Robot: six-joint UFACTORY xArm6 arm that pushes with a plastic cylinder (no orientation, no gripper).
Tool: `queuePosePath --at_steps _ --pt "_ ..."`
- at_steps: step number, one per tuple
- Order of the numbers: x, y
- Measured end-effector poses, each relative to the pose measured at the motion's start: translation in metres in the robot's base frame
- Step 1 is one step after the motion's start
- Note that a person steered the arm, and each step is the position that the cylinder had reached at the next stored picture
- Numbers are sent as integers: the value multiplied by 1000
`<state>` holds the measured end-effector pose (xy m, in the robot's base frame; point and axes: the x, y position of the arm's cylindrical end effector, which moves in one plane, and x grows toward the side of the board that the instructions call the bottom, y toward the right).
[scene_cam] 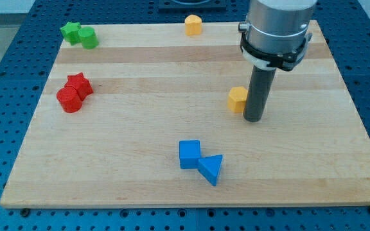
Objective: Move the blue cube to center
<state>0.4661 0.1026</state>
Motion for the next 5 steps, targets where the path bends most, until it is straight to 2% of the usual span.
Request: queuePosePath --at_steps 2,4,5 --pt "-10 -27" --pt "-10 -8" --pt "-25 -3"
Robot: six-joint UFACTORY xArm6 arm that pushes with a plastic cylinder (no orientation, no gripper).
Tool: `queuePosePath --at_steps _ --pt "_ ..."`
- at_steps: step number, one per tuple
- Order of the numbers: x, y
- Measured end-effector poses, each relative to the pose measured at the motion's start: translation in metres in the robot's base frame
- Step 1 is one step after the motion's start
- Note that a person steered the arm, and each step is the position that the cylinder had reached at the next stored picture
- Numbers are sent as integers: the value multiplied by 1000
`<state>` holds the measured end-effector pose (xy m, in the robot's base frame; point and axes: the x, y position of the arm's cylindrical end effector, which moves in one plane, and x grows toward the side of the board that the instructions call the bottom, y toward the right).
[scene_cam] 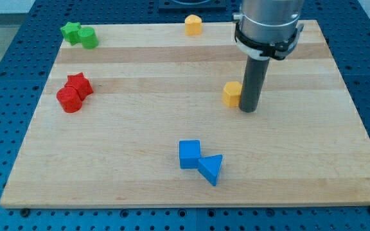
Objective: Move the blue cube to center
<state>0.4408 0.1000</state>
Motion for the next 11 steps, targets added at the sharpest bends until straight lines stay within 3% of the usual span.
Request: queuePosePath --at_steps 2,5,7,11 --pt "-39 -33" --pt "-8 -44" --pt "-8 -92" --pt "-32 -86"
